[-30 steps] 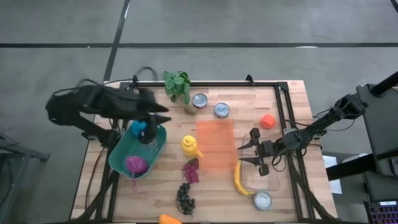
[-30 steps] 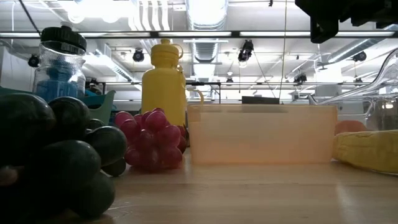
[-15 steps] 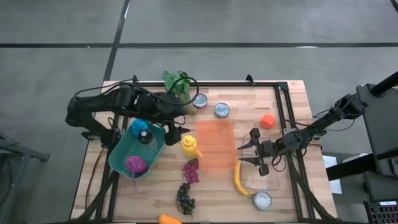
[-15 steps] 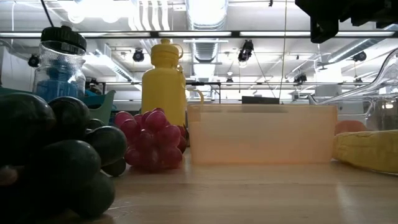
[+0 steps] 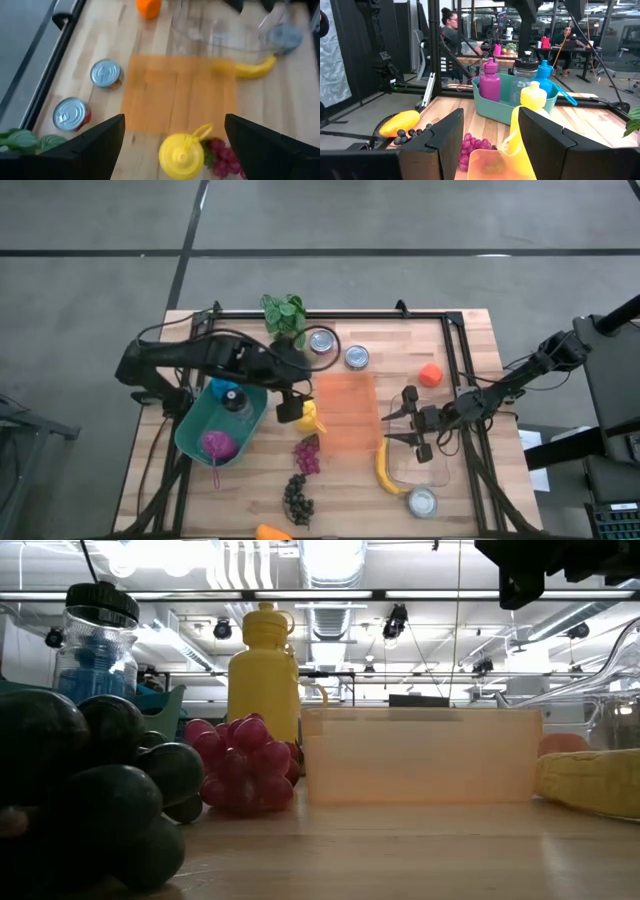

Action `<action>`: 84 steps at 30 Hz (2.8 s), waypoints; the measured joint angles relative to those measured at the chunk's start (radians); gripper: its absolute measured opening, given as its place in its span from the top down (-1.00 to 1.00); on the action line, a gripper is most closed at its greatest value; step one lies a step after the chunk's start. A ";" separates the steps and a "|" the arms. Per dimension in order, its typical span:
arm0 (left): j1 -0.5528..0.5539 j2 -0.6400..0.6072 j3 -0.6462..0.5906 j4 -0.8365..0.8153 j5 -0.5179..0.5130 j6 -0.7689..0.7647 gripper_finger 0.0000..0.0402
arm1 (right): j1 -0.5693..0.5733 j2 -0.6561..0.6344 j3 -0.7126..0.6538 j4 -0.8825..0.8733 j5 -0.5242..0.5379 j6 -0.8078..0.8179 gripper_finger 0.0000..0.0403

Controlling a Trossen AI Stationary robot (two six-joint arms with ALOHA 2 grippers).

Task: Pick & Place Food Item
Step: Put the yellow water bottle into the green bin

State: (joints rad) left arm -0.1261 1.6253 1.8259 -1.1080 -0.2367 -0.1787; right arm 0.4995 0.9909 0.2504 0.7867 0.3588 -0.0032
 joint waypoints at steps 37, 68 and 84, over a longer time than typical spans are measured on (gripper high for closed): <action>0.068 0.177 -0.001 -0.188 0.301 0.056 -0.56 | 0.000 0.000 0.000 -0.029 0.000 0.000 0.06; 0.082 0.178 -0.092 -0.102 0.378 0.120 -0.56 | 0.000 0.000 0.000 -0.028 0.000 0.000 0.06; 0.082 0.173 -0.091 -0.102 0.378 0.101 -0.43 | 0.000 0.000 0.000 -0.028 0.000 0.000 0.06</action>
State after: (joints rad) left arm -0.0441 1.7981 1.7348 -1.2104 0.1410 -0.0780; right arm 0.4992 0.9909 0.2504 0.7586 0.3588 -0.0032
